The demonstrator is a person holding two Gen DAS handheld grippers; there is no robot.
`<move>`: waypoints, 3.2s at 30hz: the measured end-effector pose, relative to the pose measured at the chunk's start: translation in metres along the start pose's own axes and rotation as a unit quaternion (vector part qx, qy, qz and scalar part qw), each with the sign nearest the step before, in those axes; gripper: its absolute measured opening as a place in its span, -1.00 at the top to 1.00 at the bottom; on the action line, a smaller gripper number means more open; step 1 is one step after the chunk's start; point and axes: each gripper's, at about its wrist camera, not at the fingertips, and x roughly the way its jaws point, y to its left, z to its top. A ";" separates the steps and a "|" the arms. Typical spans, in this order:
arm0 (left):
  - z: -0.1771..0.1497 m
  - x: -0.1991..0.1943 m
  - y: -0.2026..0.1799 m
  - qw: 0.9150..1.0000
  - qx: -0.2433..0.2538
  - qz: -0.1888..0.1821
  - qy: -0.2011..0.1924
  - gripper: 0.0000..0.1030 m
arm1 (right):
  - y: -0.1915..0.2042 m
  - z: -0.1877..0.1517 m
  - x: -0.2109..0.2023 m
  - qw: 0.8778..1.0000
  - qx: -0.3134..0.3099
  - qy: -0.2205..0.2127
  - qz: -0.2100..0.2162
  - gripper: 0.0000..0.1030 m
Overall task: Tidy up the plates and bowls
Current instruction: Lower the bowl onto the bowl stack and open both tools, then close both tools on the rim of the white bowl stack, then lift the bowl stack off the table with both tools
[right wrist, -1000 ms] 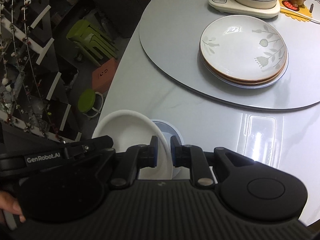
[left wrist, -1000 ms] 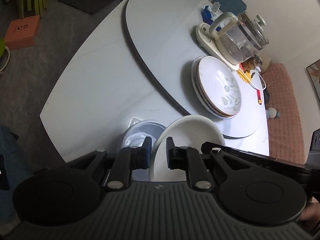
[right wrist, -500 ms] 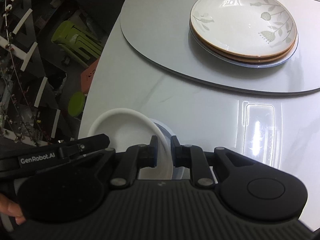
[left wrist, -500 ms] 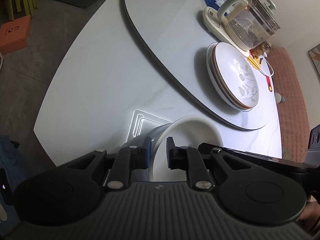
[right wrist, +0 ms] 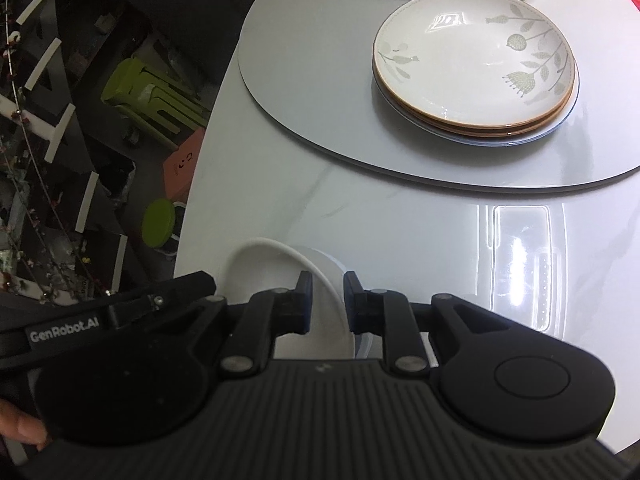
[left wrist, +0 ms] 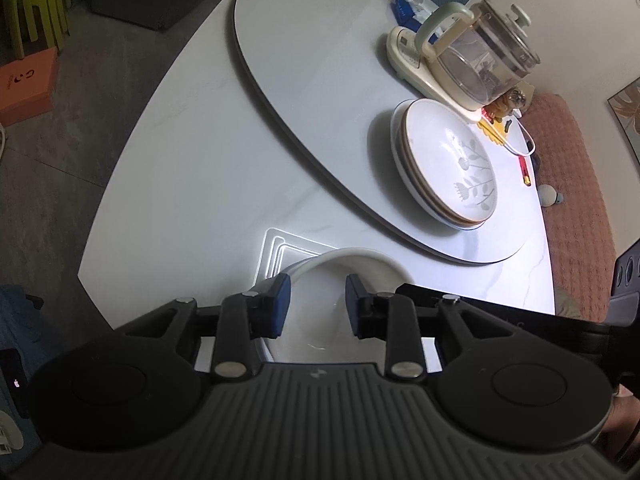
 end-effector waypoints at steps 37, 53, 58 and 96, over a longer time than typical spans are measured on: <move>-0.047 -0.047 -0.005 1.000 -0.001 0.019 -0.019 0.36 | 0.013 -0.027 -0.061 0.997 -0.069 -0.024 -0.025 0.60; -0.026 0.008 0.017 0.997 -0.054 0.050 0.005 0.36 | 0.023 0.011 -0.003 0.985 -0.169 0.010 -0.024 0.49; -0.024 0.014 0.020 0.997 -0.061 0.045 0.011 0.36 | 0.025 0.018 0.008 0.984 -0.176 0.007 -0.023 0.52; -0.023 0.030 0.058 0.996 -0.089 0.015 0.009 0.38 | 0.024 0.022 0.028 0.990 -0.122 0.071 0.017 0.81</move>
